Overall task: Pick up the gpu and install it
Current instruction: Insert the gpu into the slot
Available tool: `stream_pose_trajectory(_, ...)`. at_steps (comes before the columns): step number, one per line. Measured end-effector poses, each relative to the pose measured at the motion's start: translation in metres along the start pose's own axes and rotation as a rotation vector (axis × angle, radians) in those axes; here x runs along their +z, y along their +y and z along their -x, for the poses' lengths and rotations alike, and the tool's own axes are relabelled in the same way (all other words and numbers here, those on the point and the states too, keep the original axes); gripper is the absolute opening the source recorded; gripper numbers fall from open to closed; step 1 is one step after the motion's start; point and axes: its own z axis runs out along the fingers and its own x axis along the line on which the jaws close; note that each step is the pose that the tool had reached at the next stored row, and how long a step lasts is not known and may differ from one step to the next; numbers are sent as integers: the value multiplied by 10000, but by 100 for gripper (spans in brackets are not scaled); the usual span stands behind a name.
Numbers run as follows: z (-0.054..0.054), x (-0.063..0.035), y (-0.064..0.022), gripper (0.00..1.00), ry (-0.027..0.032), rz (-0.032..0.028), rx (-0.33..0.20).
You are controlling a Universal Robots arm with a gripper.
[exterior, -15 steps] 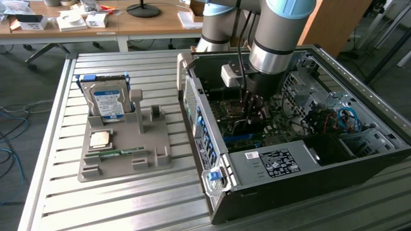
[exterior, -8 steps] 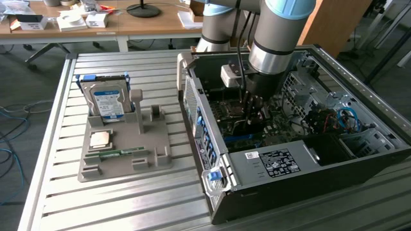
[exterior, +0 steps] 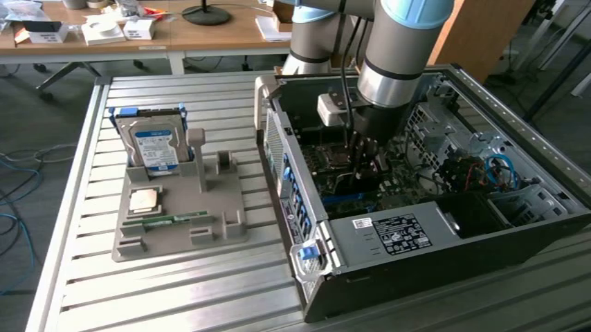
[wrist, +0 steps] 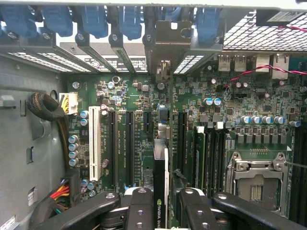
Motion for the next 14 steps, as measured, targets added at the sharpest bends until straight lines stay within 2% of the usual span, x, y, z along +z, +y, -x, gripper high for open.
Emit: stream_pose_trajectory(14, 0, 48, 1, 26, 0, 0, 0)
